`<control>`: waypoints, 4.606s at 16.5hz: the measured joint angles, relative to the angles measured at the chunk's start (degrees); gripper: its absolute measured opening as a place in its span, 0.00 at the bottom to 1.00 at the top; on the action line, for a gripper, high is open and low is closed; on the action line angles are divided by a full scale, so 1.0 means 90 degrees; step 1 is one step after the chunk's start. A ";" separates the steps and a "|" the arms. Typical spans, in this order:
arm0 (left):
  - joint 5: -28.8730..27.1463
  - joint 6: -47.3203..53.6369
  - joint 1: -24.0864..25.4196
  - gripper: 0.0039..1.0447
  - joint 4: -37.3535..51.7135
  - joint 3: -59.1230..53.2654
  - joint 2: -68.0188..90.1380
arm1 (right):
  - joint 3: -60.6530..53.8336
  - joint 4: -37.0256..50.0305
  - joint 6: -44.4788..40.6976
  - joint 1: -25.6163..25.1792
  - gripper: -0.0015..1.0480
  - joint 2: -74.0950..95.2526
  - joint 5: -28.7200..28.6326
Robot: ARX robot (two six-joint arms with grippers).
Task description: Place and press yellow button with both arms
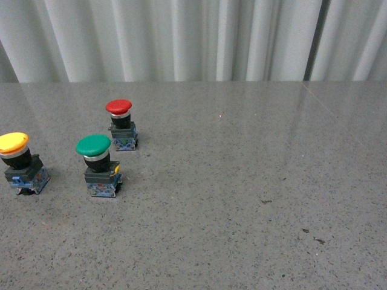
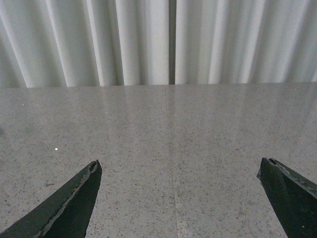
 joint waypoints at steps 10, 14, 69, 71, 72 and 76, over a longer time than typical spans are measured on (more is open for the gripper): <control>-0.1192 0.0272 0.0034 0.94 0.0882 0.0882 0.1906 | 0.0000 -0.0002 0.0000 0.0000 0.94 0.0000 -0.0002; -0.0464 0.0306 -0.0262 0.94 0.3155 0.3679 0.8442 | 0.0000 0.0002 0.0000 0.0000 0.94 0.0000 -0.0002; -0.2361 0.0250 -0.1603 0.94 0.3920 0.3643 0.6880 | 0.0000 0.0000 0.0000 0.0000 0.94 0.0000 -0.0002; -0.2210 0.0284 -0.1353 0.90 0.3718 0.3514 0.6676 | 0.0000 0.0000 0.0000 0.0000 0.94 0.0000 -0.0002; -0.1999 0.0253 -0.1246 0.87 0.3660 0.3429 0.6632 | 0.0000 0.0000 0.0000 0.0000 0.94 0.0000 -0.0002; -0.1236 0.0136 -0.1064 0.71 0.3842 0.2720 0.6487 | 0.0000 0.0000 0.0000 0.0000 0.94 0.0000 -0.0002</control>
